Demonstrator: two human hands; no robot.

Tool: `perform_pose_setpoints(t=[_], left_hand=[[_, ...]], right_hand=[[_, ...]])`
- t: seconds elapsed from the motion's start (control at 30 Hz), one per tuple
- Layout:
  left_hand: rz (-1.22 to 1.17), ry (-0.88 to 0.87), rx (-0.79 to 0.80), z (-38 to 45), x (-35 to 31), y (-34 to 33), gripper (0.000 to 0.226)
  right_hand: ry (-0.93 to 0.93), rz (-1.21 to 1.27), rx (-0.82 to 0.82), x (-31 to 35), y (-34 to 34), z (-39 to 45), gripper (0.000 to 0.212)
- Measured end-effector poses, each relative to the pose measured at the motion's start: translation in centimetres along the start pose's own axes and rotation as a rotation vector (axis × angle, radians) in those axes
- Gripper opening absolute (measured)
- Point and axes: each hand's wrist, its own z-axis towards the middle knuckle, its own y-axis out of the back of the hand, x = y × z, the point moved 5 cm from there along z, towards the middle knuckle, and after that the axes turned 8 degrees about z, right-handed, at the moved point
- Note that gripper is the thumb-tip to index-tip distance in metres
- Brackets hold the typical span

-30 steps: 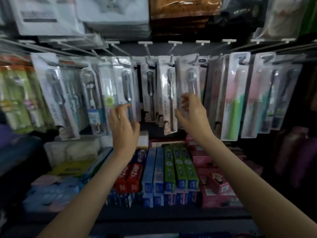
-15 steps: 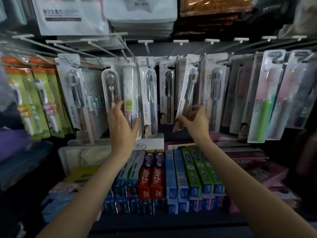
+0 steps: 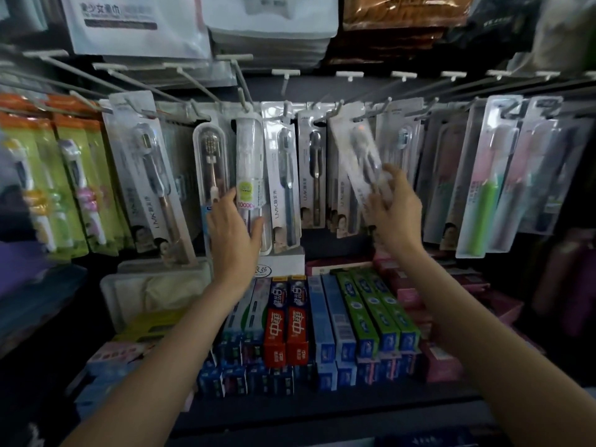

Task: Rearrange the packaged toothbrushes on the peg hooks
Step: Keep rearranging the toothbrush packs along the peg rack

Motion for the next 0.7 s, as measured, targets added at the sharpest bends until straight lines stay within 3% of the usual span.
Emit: perform_pose_setpoints(t=[0.1,0.4,0.7], left_hand=[[0.009,0.008,0.001,-0.1,0.0,-0.1,0.053],[0.047,0.000,0.014,0.0,0.1,0.2,0.053],[0.089,0.004,0.043,0.1,0.3,1.2,0.051]], right_hand=[[0.048,-0.243,0.137,-0.3,0.7,0.3,0.044],[0.223,-0.372,0.145,2.9,-1.8,1.4,0.045],[-0.063,0.007,0.144,2.7,-6.8,2.6,0.046]])
